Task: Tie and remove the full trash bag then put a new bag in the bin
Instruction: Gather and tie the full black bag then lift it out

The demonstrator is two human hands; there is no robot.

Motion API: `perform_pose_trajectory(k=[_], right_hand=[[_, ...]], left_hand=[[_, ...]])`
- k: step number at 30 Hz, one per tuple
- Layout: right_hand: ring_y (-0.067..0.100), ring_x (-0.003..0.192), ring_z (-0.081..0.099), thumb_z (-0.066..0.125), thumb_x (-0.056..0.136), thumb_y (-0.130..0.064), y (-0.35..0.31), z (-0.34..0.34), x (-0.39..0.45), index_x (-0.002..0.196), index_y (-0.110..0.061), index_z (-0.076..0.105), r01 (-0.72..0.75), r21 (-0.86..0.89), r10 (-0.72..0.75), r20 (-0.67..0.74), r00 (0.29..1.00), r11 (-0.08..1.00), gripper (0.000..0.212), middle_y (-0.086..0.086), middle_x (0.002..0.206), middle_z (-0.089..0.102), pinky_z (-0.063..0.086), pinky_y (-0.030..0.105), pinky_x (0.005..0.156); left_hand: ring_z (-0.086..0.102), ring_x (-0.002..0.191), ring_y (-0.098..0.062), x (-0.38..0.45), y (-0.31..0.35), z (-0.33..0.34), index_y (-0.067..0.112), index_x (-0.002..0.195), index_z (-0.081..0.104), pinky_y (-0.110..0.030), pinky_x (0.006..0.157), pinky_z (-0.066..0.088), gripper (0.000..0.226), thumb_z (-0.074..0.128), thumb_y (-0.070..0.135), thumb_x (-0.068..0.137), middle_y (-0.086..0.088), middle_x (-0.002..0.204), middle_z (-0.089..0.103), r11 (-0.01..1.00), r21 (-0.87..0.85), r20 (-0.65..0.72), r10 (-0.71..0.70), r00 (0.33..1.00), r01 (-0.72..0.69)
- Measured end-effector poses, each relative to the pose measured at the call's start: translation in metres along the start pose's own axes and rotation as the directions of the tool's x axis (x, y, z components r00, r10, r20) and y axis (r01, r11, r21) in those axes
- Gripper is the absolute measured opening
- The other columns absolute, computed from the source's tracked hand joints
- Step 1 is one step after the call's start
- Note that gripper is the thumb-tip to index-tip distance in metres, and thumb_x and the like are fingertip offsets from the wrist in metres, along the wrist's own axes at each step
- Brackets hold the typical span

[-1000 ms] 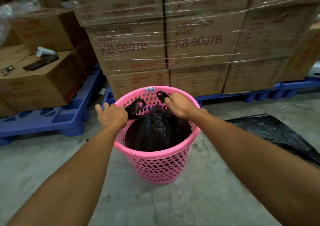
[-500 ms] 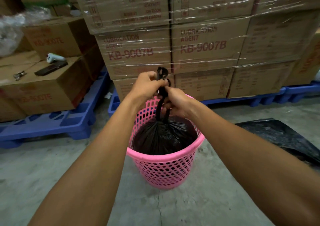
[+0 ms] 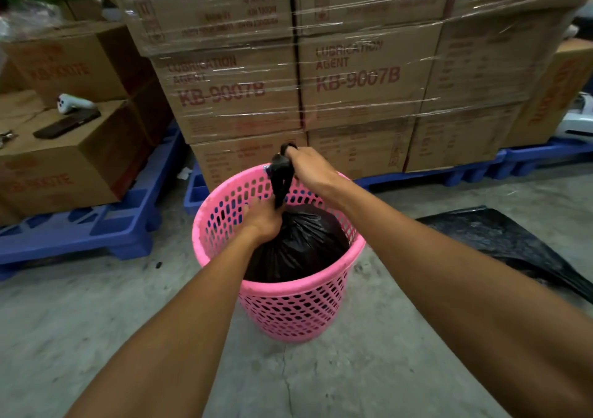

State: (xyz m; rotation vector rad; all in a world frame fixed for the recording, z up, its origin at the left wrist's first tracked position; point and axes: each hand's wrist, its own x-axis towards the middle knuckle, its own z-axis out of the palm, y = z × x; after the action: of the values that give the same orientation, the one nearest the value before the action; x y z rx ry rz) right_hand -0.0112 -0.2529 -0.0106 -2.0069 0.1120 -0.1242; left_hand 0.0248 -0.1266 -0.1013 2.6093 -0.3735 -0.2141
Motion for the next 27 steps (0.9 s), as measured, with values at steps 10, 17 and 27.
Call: perform_pose_trajectory(k=[10,17,27], right_hand=[[0.038,0.125,0.043,0.051,0.091,-0.022,0.08,-0.023,-0.01,0.136,-0.016,0.046,-0.165,-0.589,0.075,-0.175,0.982,0.791,0.046,0.004,0.146,0.037,0.039,0.048,0.098],[0.034,0.134,0.044,0.064,0.088,-0.043,0.086,-0.044,-0.017,0.151,-0.016,0.029,-0.253,-0.335,0.228,-0.113,0.967,0.908,0.077,0.011,0.153,0.033,0.041,0.044,0.106],[0.039,0.126,0.051,0.039,0.093,-0.009,0.083,-0.051,-0.038,0.154,-0.041,0.011,-0.393,-0.169,0.39,-0.051,0.919,0.904,0.074,0.017,0.144,0.046,0.042,0.053,0.104]], left_hand=[[0.059,0.112,-0.039,-0.002,-0.003,-0.006,0.01,0.131,0.059,-0.037,0.091,0.046,0.042,0.043,0.002,0.093,-0.023,0.125,0.064,0.971,-0.2,-0.025,-0.138,0.99,0.131],[0.06,0.113,-0.039,-0.021,0.032,-0.053,0.01,0.127,0.06,-0.039,0.091,0.044,0.04,0.04,0.004,0.093,-0.022,0.123,0.066,0.928,-0.307,-0.304,-0.304,0.903,0.21],[0.053,0.118,-0.044,-0.036,0.06,-0.138,0.01,0.139,0.05,-0.044,0.096,0.043,0.043,0.034,0.008,0.099,-0.026,0.13,0.058,0.758,-0.565,-0.436,-0.61,0.662,0.326]])
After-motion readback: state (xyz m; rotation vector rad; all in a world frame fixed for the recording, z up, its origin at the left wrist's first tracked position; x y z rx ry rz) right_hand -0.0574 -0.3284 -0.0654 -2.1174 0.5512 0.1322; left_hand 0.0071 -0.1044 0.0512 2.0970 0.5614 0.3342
